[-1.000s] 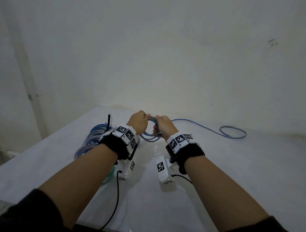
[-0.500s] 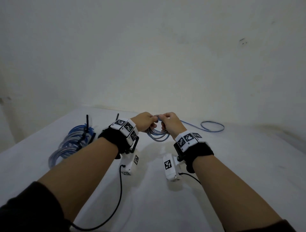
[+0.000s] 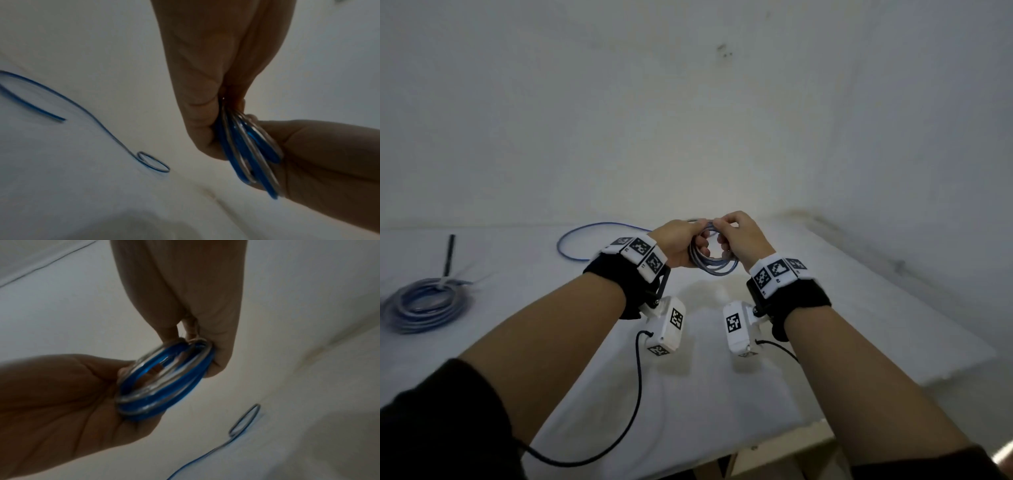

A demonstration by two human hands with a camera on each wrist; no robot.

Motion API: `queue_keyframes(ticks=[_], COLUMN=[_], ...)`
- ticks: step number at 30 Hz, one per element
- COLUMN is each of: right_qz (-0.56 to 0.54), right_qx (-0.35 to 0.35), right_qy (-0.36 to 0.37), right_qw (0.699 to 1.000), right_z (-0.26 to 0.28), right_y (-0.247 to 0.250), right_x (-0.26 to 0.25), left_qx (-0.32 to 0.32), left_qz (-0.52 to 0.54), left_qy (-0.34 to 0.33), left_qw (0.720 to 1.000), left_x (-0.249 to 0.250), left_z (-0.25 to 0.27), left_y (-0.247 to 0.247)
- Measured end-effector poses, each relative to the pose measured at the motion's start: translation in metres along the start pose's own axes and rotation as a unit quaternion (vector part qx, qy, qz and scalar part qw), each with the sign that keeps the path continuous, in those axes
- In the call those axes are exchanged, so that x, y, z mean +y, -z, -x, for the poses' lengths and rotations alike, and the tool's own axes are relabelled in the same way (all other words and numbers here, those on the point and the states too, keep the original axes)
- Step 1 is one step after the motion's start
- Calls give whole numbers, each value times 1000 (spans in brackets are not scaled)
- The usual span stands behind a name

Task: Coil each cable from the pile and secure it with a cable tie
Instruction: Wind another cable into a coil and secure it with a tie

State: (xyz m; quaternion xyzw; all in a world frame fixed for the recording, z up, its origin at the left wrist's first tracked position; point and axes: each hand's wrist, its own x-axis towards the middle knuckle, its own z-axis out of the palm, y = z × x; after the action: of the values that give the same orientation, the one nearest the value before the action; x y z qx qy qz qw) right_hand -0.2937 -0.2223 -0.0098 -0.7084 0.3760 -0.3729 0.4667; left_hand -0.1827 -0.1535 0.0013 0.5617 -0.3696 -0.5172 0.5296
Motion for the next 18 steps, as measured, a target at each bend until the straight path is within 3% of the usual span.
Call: queue_keyframes(ticks=[5, 7, 9, 11, 15, 18], right_qz=[-29, 32, 163, 330, 568, 603], right_qx=[12, 47, 75, 70, -17, -38], right_qy=[-78, -114, -136, -162, -244, -264], right_qw=[996, 992, 974, 927, 786, 751], right_z=[3, 0, -3, -8, -38, -69], right_y=[73, 105, 136, 166, 229, 259], right_x=[15, 29, 45, 67, 149, 204], left_qx=[9, 9, 13, 13, 17, 15], left_qz=[-43, -54, -48, -38, -15, -23], left_qy=[-4, -13, -25, -31, -32, -32], left_qw=[999, 998, 998, 999, 999, 999], left_x=[-6, -7, -7, -8, -8, -7], left_z=[-30, -38, -45, -53, -65, -70], left_y=[-63, -81, -91, -99, -107, -109])
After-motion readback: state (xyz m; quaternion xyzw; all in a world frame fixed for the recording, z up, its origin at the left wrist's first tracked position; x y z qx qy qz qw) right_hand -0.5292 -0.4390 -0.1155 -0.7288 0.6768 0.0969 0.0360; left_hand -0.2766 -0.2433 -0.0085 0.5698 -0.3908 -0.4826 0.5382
